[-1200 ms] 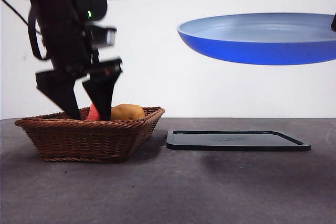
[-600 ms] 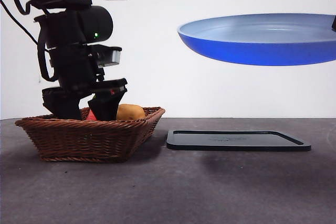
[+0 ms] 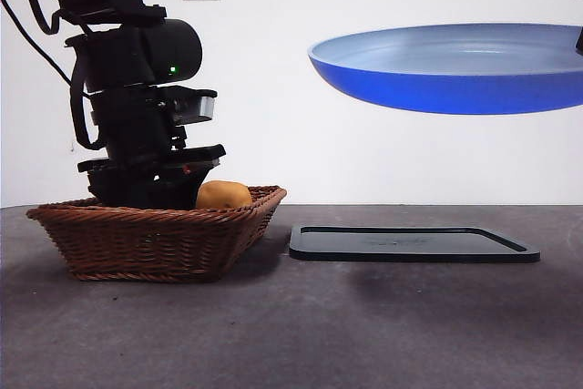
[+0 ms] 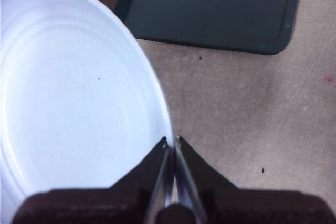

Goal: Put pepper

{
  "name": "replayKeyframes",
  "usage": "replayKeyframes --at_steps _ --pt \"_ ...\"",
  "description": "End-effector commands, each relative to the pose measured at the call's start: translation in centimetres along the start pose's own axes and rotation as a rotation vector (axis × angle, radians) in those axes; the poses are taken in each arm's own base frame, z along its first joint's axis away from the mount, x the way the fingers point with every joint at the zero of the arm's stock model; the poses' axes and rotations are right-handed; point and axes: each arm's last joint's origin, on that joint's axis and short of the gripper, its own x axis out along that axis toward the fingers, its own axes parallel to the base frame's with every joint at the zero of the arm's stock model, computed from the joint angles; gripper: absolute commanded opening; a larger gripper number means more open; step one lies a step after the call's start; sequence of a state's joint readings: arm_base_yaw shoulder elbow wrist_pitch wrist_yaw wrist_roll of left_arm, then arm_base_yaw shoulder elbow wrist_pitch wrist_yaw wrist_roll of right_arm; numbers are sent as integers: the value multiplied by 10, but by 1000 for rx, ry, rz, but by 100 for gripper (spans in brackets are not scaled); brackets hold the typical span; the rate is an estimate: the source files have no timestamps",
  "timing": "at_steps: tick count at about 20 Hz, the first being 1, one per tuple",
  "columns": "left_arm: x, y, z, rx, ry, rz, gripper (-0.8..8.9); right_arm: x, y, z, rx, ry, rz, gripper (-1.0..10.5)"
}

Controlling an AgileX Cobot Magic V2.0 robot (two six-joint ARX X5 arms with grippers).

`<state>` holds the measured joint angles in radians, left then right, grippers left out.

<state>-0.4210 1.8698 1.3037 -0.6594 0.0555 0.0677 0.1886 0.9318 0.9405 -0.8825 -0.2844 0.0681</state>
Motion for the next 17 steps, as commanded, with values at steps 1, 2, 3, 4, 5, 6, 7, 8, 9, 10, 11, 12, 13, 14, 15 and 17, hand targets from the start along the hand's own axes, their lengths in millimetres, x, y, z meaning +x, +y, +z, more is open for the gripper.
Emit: replayKeyframes --at_steps 1,2,3,4,5,6,7,8,9,10,11,12,13,14,15,17 --pt "4 -3 6 12 -6 -6 160 -2 1 4 5 -23 5 3" --pt "4 -3 6 12 -6 -6 148 -2 1 4 5 -23 4 3" --pt "4 -3 6 12 -6 -6 136 -2 1 4 5 -23 4 3" --pt "4 -3 6 12 -6 -6 136 -2 1 4 5 -23 4 3" --pt "3 -2 6 11 -6 -5 136 -2 1 4 5 -23 4 3" --pt "3 -2 6 11 -5 -6 136 -2 1 4 5 -23 4 3" --pt "0 -3 6 12 -9 -5 136 -2 1 4 6 -23 4 3" --pt "-4 -3 6 12 -18 -4 136 -2 1 4 5 -23 3 3" --pt "-8 -3 7 13 -30 -4 136 -2 1 4 6 -23 3 3" --pt "-14 -3 7 13 -44 -3 136 -2 1 5 6 -22 3 3" --pt "-22 -4 7 14 -59 -2 136 -1 1 5 7 -19 3 3" --pt "-32 -4 7 16 -78 -2 136 1 0 5 14 -10 2 3" --pt "-41 -5 6 18 -98 -1 136 4 0 6 21 -1 1 3" --pt "-53 -7 6 22 -126 -2 136 8 -2 7 29 14 0 3" --pt "-64 -8 5 25 -151 -7 136 12 -3 9 40 22 -1 3" --pt "-90 -14 1 35 -213 -64 136 24 -6 14 77 45 -2 3"
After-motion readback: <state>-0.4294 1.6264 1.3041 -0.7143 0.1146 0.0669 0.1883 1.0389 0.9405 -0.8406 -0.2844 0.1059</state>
